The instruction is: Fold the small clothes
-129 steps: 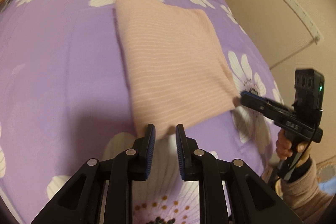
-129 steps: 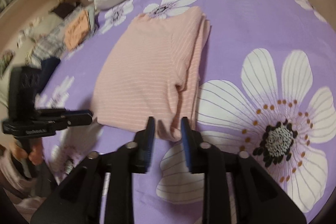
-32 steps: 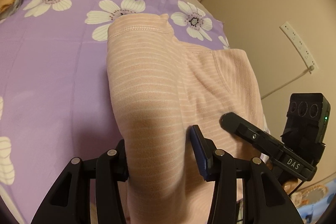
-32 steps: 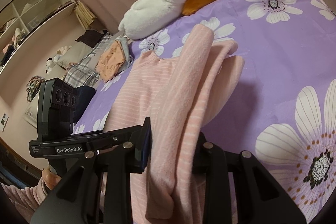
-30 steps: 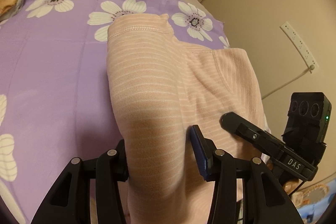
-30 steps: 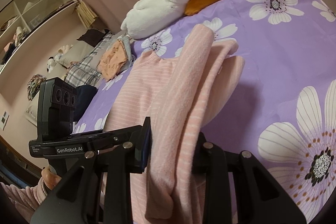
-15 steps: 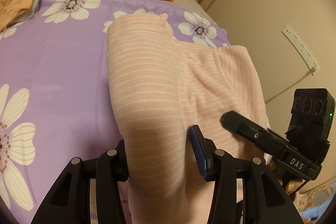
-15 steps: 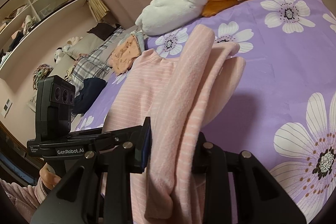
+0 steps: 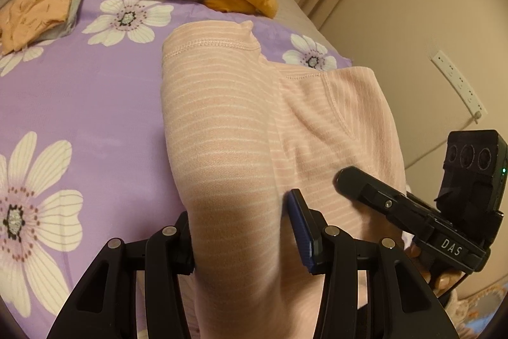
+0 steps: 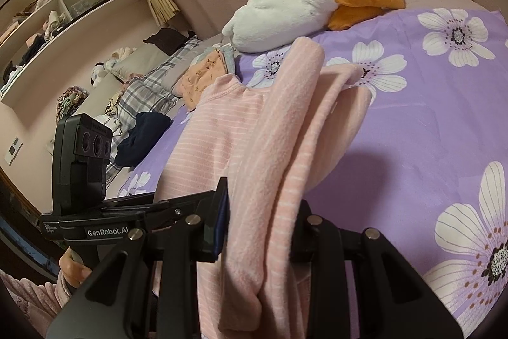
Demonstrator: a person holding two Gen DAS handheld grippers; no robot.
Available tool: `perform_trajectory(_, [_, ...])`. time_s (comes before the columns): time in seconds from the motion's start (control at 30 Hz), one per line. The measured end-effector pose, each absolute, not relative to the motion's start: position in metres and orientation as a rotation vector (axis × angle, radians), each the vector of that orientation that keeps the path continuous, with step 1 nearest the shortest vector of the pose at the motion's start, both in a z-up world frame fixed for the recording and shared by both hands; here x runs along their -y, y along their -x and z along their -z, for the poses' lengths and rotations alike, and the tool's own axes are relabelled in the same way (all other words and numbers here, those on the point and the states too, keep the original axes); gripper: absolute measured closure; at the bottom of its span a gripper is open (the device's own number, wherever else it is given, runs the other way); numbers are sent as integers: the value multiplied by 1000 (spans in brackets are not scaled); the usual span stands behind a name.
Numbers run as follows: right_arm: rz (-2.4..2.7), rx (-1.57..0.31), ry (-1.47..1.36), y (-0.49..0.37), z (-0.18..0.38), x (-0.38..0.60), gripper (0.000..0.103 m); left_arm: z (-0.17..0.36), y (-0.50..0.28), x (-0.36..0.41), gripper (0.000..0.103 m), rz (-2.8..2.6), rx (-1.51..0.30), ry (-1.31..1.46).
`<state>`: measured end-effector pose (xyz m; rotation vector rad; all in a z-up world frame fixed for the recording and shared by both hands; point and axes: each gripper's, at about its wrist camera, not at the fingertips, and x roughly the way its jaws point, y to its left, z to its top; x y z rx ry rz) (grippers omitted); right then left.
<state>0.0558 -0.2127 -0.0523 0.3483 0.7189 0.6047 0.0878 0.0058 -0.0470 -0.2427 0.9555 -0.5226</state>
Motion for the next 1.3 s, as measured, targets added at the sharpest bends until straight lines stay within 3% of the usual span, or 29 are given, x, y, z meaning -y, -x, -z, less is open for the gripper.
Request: perform_trajectory(1.3, [-653, -752, -306, -128, 63, 161, 73, 63, -141, -34, 56, 428, -954, 241])
